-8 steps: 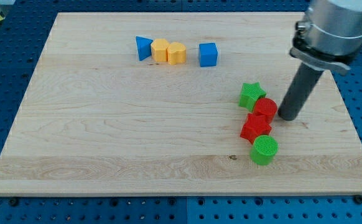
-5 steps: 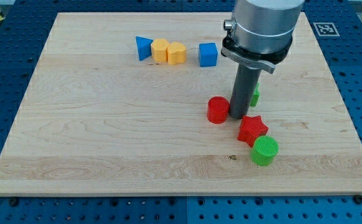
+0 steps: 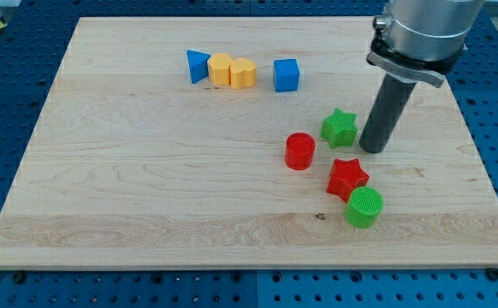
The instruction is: Push the green star closer to the yellow heart
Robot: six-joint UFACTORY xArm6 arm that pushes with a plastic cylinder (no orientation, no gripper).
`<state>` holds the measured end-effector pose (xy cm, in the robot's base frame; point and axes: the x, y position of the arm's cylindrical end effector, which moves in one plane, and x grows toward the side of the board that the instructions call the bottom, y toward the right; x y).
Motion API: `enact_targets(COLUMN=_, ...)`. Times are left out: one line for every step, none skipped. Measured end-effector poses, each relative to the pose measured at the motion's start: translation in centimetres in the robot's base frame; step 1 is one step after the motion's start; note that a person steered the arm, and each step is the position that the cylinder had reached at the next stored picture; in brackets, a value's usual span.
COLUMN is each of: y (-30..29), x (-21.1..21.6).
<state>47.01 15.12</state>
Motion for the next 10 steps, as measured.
enact_targets(y=-0.9, x=-0.1)
enact_targets(y=-2.5, x=-0.3)
enact_targets(y=-2.7, x=-0.3)
enact_targets(y=-2.7, x=-0.3)
enact_targets(y=-2.7, x=-0.8)
enact_targets(y=-3.6, x=-2.1)
enact_targets(y=-4.0, x=-3.6)
enact_targets(y=-4.1, x=-3.6)
enact_targets(y=-6.4, x=-3.7)
enact_targets(y=-9.5, x=-3.7)
